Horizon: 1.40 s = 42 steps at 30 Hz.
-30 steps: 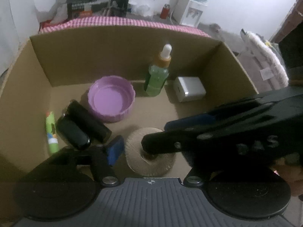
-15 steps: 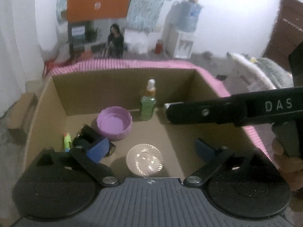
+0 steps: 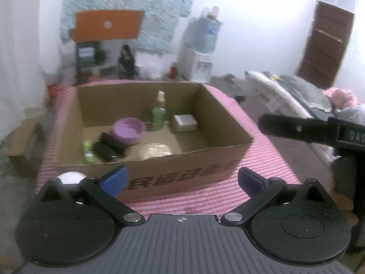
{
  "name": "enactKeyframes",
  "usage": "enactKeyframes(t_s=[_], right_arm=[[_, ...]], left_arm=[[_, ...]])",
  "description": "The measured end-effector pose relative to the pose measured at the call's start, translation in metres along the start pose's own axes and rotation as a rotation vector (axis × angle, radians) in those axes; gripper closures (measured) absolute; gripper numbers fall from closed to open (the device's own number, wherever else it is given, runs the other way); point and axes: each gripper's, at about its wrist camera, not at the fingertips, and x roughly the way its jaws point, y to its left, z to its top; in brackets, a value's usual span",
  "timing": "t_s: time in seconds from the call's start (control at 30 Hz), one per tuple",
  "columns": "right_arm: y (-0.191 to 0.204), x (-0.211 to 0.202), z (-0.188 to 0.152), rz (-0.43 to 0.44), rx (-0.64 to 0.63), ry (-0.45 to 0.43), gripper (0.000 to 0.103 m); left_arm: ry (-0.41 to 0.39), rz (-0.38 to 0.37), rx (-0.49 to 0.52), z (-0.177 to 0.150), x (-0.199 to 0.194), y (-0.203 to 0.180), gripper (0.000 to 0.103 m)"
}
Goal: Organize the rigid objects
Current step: 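Move the right tool to the white pill bottle and grasp it, then lift the white pill bottle over the box wall with the right tool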
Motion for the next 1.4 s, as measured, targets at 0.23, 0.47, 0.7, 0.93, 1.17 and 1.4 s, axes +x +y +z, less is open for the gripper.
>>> enactKeyframes(t_s=[0.23,0.47,0.7,0.93,1.17,1.4], right_arm=[[0.035,-0.004,-0.015,-0.131,-0.118,0.023,0.0],[0.046,0.018,-0.026,-0.031,0.005,0.103,0.0],[0.06,0.048,-0.04,0.075,0.115,0.194,0.001],[0.085,0.078,-0.05,0.149,0.117,0.263,0.003],[0.099,0.116,-0.047,0.201,0.118,0.3,0.02],[0.1,0.149,-0.054,0.217,0.128,0.392,0.051]], left_arm=[[0.005,0.165,0.096,-0.027,-0.008,0.011,0.0],[-0.009,0.159,-0.014,-0.046,-0.009,0.053,0.0],[-0.025,0.202,-0.025,-0.057,-0.002,0.077,0.0],[-0.048,0.191,0.026,-0.057,0.009,0.083,0.002],[-0.032,0.185,0.035,-0.052,0.023,0.089,0.017],[0.001,0.14,-0.011,-0.054,0.028,0.097,0.043]])
